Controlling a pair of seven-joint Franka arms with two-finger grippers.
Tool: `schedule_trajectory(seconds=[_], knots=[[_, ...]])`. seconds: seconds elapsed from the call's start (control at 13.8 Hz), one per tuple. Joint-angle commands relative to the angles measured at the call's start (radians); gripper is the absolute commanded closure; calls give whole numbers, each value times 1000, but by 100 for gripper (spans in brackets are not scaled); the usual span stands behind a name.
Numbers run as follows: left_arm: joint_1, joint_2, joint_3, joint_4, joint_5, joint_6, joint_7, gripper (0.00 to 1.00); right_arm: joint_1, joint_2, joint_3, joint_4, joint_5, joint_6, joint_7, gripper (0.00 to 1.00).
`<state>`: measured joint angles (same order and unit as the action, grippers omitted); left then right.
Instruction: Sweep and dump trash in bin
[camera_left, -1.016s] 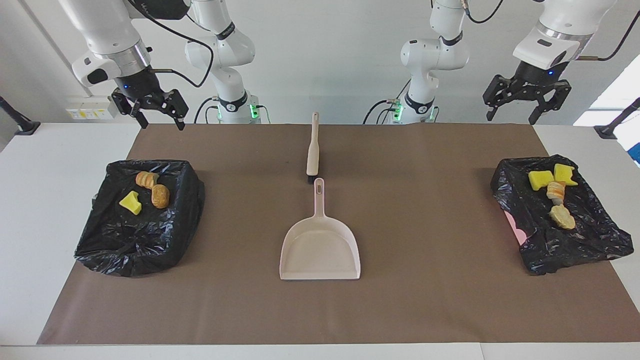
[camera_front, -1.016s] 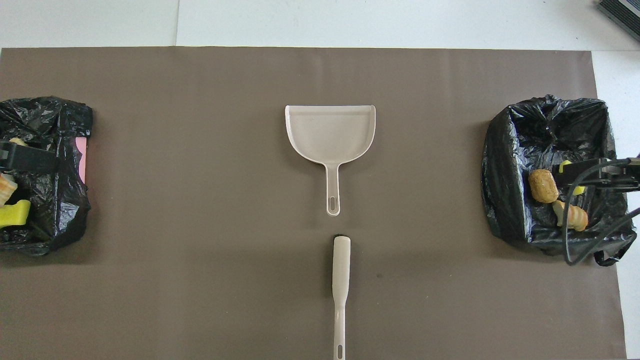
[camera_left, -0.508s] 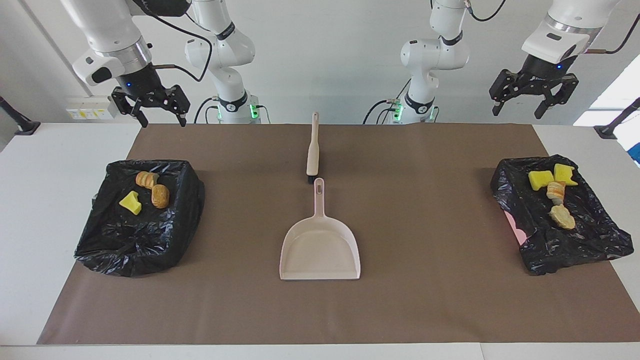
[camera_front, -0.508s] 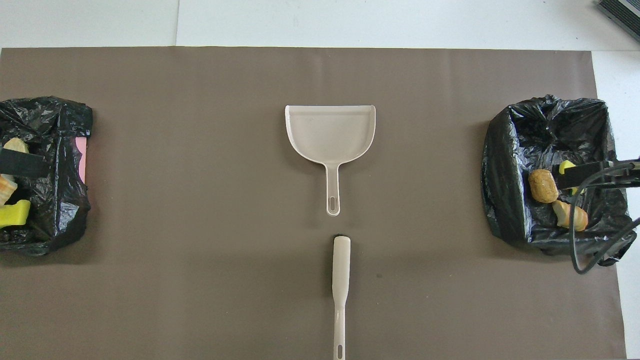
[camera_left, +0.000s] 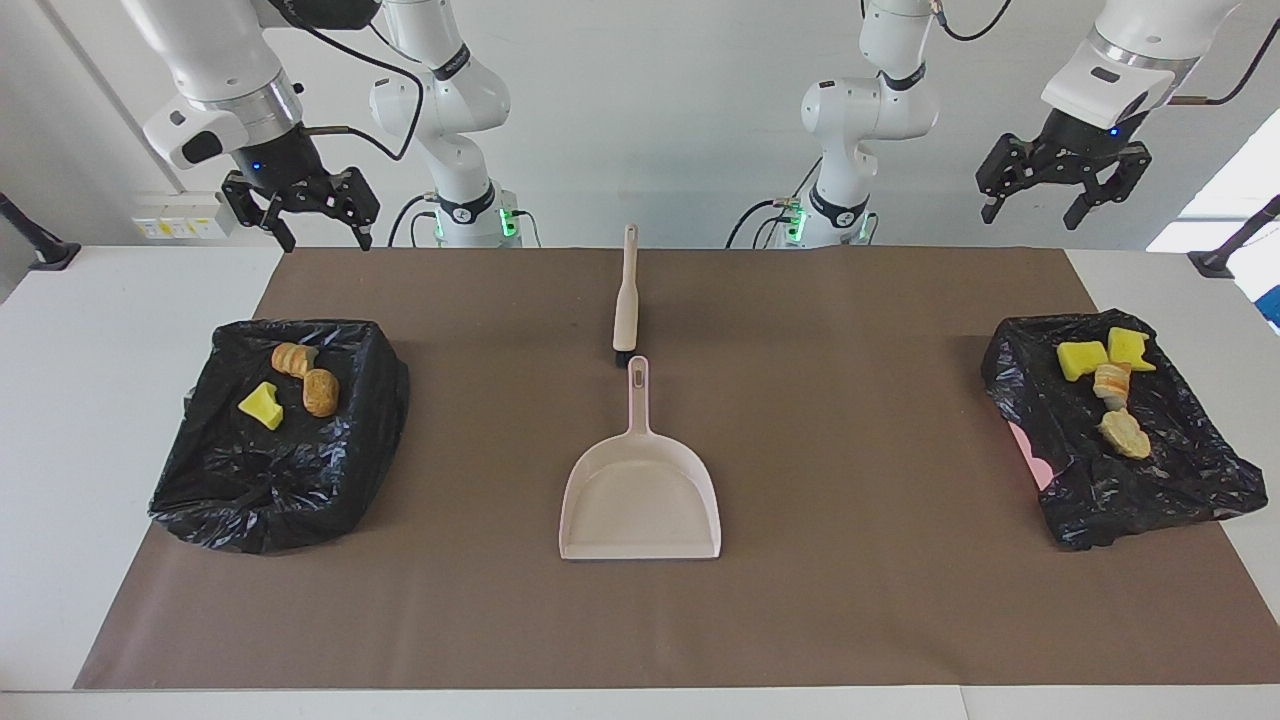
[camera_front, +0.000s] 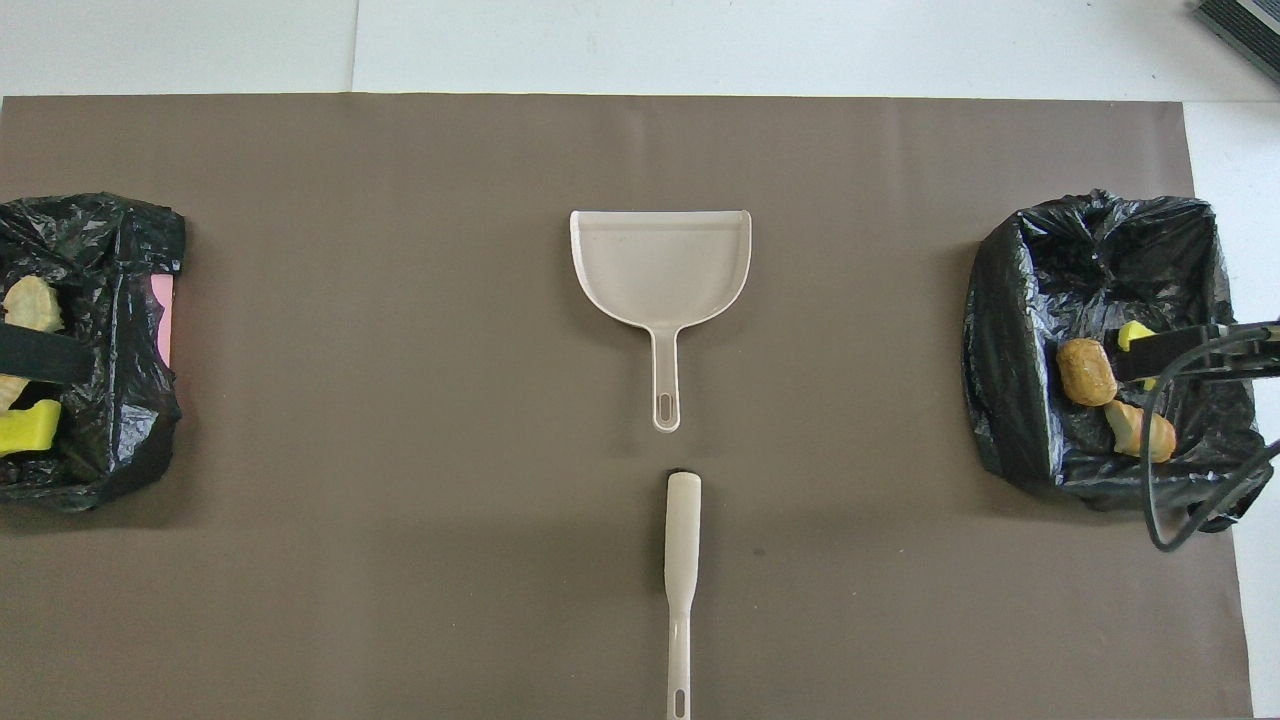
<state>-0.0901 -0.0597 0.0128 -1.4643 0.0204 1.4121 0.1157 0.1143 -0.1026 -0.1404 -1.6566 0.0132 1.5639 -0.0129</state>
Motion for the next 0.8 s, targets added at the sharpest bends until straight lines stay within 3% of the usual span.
schedule_trajectory(seconds=[0.0,0.73], knots=[[15,-38,-7,-44,-4,-2,-4,0,-5,11,4,17,-10,-8,-16,0],[13,-40,-7,-44,-4,-2,-4,0,-11,9,4,15,-9,-5,-24,0]])
